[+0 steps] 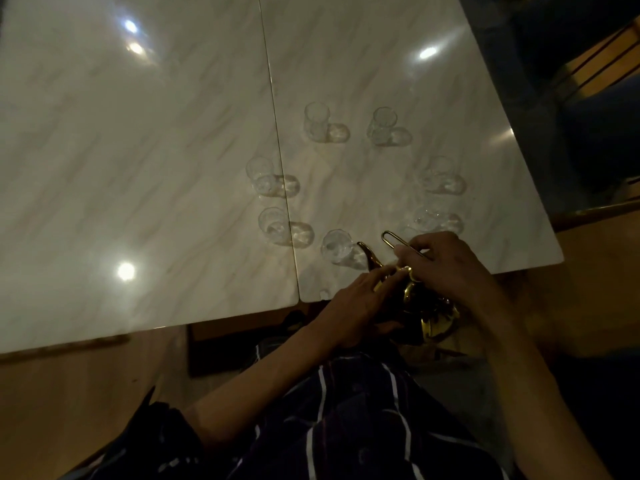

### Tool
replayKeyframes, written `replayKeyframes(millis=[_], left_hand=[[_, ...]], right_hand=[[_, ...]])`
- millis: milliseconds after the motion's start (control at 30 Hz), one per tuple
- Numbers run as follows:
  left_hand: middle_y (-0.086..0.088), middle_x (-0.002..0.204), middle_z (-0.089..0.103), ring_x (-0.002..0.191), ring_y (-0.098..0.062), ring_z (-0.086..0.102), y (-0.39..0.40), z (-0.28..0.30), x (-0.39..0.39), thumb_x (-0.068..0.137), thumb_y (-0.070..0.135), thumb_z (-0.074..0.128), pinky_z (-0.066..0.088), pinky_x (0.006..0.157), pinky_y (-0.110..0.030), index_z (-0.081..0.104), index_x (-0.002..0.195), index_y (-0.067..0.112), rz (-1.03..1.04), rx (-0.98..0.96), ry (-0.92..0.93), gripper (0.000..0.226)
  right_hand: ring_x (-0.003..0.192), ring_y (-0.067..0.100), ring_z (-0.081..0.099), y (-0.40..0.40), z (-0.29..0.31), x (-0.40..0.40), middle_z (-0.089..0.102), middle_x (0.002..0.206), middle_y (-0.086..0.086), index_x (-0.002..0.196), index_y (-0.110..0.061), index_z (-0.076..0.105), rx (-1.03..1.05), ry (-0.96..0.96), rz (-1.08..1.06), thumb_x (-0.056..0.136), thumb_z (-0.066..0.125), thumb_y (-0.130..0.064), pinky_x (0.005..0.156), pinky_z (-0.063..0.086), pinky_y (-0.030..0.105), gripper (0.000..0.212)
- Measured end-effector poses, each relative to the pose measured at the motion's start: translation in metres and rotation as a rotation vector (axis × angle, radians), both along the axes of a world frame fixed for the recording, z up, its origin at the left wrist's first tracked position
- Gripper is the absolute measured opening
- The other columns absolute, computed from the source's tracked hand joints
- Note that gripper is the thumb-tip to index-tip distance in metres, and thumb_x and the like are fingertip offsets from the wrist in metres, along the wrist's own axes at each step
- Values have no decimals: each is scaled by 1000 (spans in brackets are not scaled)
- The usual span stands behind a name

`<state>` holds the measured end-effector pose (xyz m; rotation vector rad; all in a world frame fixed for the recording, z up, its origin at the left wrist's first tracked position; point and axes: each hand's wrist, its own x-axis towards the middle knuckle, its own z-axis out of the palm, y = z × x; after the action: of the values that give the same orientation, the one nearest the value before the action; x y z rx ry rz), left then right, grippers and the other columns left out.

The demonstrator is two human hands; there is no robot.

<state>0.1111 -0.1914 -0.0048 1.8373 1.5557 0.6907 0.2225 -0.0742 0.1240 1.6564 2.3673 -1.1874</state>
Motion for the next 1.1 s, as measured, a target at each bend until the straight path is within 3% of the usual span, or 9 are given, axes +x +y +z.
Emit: replayKeyframes(millis=[267, 400, 533, 767, 900, 1100], left_hand=[[-4, 165, 21, 144, -26, 38, 9, -12, -10, 89, 37, 72, 57, 92, -45, 17, 159, 28, 1, -92, 51, 90], [-2, 166, 19, 145, -26, 36, 13, -21, -10, 90, 38, 72, 57, 93, -47, 17, 159, 29, 1, -144, 81, 88], [-2, 166, 17, 146, -25, 33, 19, -25, -8, 91, 37, 71, 56, 94, -46, 15, 160, 30, -35, -177, 101, 89], [-8, 165, 22, 142, -28, 39, 37, -25, 7, 93, 31, 70, 53, 93, -41, 20, 160, 24, -174, -160, 102, 85], [-9, 164, 25, 138, -29, 45, 51, -29, 24, 94, 31, 69, 55, 92, -40, 21, 160, 24, -257, -126, 85, 82], [-8, 164, 26, 135, -29, 49, 75, -26, 50, 94, 36, 68, 56, 89, -38, 15, 159, 27, -363, -63, 61, 84]], right_hand=[[65, 4, 64, 5, -19, -4, 68, 66, -4, 77, -18, 73, -23, 26, 7, 92, 56, -40, 66, 49, 29, 32], [70, 9, 66, 7, -33, 0, 67, 69, -5, 76, -22, 71, -58, 37, -7, 92, 54, -42, 67, 53, 34, 30], [63, 8, 62, 5, -37, 10, 65, 66, -4, 75, -26, 66, -116, 61, -63, 93, 53, -41, 59, 45, 26, 28], [62, 9, 64, 10, -42, 38, 67, 72, -1, 83, -17, 69, -147, 61, -170, 93, 55, -40, 56, 48, 28, 29], [50, 1, 55, 15, -41, 59, 61, 60, -6, 82, -18, 70, -146, 62, -242, 93, 55, -38, 53, 41, 24, 27], [46, 0, 54, 28, -33, 85, 58, 52, -7, 69, -20, 67, -82, 54, -342, 93, 59, -32, 52, 41, 24, 28]])
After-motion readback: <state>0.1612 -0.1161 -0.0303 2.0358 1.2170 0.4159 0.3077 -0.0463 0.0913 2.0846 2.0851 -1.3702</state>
